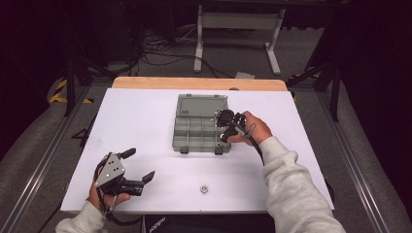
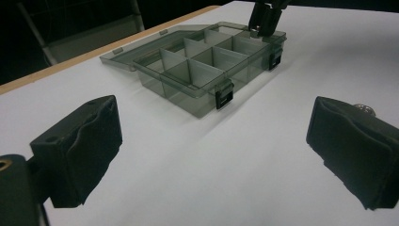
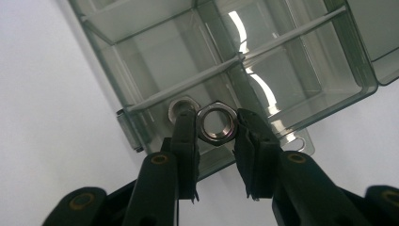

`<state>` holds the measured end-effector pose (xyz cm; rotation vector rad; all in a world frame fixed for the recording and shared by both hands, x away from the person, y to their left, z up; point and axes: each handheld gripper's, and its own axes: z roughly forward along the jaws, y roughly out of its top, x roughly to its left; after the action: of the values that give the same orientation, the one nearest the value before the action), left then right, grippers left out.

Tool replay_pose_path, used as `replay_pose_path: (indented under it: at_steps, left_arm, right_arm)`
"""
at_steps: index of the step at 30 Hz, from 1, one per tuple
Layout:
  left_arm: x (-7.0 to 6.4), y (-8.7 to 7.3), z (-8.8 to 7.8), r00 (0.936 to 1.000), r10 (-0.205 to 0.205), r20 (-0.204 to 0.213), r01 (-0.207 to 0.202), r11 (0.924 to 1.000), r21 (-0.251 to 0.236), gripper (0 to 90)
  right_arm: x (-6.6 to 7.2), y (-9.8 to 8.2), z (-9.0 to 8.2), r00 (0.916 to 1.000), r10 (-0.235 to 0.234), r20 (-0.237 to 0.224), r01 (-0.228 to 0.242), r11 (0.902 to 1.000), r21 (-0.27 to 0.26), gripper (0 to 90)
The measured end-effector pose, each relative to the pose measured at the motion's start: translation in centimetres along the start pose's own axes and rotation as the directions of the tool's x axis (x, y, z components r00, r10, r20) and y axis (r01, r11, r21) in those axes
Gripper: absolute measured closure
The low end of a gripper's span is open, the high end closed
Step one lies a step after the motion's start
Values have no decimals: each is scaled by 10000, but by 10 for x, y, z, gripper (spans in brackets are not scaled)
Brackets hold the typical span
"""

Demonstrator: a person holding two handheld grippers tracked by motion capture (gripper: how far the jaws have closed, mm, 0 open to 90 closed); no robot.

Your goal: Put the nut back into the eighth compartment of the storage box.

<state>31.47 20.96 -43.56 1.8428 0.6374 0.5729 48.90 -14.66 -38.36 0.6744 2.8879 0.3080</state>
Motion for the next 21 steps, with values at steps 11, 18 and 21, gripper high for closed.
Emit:
replay_pose_path:
  at_steps: [11, 18, 21]
  left_arm:
    - [1, -1, 0, 10000, 11, -1, -11, 10000, -22, 44]
    - [1, -1, 1, 10000, 7, 17, -7, 10000, 11, 44]
    - [1, -1, 1, 10000, 15, 24, -15, 10000, 11, 44]
  right_arm:
    - [-4, 3, 9, 9998, 149, 110, -150, 9999, 67, 701]
    - [-5, 3, 11, 9999, 152, 35, -152, 9998, 86, 699]
    - [-5, 3, 11, 9999, 143, 23, -143, 9999, 88, 693]
